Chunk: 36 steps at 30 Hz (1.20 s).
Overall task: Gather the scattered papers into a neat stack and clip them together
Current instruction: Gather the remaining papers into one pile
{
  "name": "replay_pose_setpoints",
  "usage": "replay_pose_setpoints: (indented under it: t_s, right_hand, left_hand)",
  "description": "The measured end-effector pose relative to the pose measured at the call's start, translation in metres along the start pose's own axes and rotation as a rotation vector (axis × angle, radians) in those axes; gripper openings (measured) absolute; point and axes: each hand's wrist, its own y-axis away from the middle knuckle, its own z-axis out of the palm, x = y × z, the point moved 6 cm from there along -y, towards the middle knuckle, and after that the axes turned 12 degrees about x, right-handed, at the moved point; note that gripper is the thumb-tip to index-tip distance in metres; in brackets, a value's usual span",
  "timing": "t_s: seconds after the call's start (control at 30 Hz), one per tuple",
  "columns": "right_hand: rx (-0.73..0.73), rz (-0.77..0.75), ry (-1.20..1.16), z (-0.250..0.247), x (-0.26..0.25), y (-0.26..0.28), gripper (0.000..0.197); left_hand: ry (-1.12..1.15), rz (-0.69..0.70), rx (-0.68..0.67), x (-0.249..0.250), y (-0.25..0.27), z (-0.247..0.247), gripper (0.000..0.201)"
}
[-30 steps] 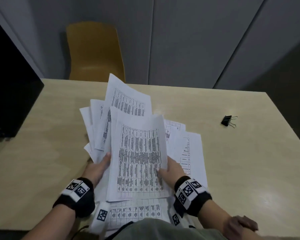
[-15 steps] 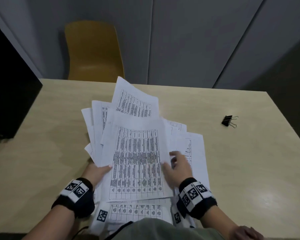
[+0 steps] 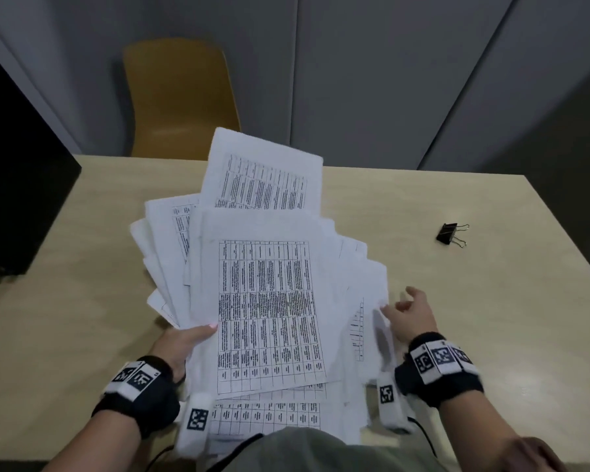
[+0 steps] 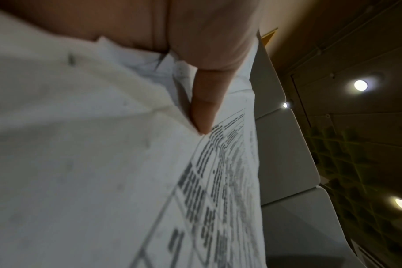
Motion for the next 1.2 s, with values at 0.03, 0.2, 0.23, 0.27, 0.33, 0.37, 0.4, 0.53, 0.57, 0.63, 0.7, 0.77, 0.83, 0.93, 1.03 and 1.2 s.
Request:
replay_pose_setpoints:
  t_s: [0.03, 0.2, 0.23, 0.27, 0.33, 0.37, 0.4, 0.53, 0.57, 0.63, 0.7, 0.77, 0.83, 0.93, 1.03, 1.2]
  right_hand:
    - [-0.051, 0.006, 0.019, 0.004, -0.002, 0.002, 0.058]
    - [-0.182, -0.072, 0.101, 0.028, -0.015, 0.024, 0.033]
    - [-0.196, -0.083, 0.087, 0.032, -0.018, 0.03, 0.032]
    - [-0.201, -0.102, 0.064, 0.033, -0.021, 0.035, 0.032]
    - [-0.201, -0.141, 0.016, 0.032, -0.027, 0.039, 0.033]
    - [-0.204, -0.15, -0.023, 0.03, -0.028, 0.037, 0.033]
    - [-0.203, -0.155, -0.085, 0.028, -0.029, 0.036, 0.031]
    - [-0.124, -0.07, -0.284, 0.024, -0.023, 0.023, 0.024]
    - [-0.102, -0.09, -0.269, 0.025, -0.022, 0.02, 0.023]
    - [-0.075, -0.257, -0.038, 0.03, -0.025, 0.018, 0.028]
    - [-0.073, -0.442, 0.255, 0.037, -0.036, 0.024, 0.04]
    - [-0.12, -0.549, 0.476, 0.047, -0.044, 0.035, 0.048]
    - [-0.206, -0.628, 0.647, 0.059, -0.045, 0.046, 0.043]
    - [-0.298, -0.679, 0.708, 0.063, -0.041, 0.056, 0.037]
    - [-0.302, -0.643, 0.669, 0.048, -0.035, 0.06, 0.032]
    - [-0.152, -0.469, 0.516, 0.025, -0.022, 0.062, 0.051]
  left_hand:
    - [0.001, 0.006, -0.008, 0.0, 0.001, 0.001, 0.048]
    - [-0.06, 0.084, -0.038, 0.005, 0.006, 0.009, 0.042]
    - [-0.084, 0.107, -0.027, 0.006, 0.005, 0.009, 0.038]
    - [-0.099, 0.119, -0.019, 0.005, 0.004, 0.01, 0.037]
    - [-0.112, 0.138, 0.012, 0.002, 0.001, 0.008, 0.037]
    - [-0.1, 0.135, 0.035, 0.0, 0.0, 0.005, 0.038]
    - [-0.087, 0.136, 0.062, -0.003, -0.001, 0.0, 0.036]
    - [-0.002, 0.083, 0.127, -0.006, 0.002, -0.02, 0.018]
    - [0.041, 0.079, 0.136, -0.005, 0.002, -0.025, 0.018]
    - [0.104, 0.064, 0.147, 0.002, 0.001, -0.033, 0.03]
    - [0.186, 0.054, 0.159, 0.007, -0.002, -0.042, 0.04]
    - [0.239, 0.04, 0.186, 0.011, -0.008, -0.05, 0.055]
    - [0.277, 0.031, 0.233, 0.007, -0.02, -0.063, 0.08]
    - [0.324, -0.006, 0.219, 0.0, -0.035, -0.077, 0.092]
    - [0.329, -0.009, 0.208, 0.007, -0.027, -0.074, 0.079]
    - [0.276, 0.013, 0.232, -0.006, -0.032, -0.068, 0.083]
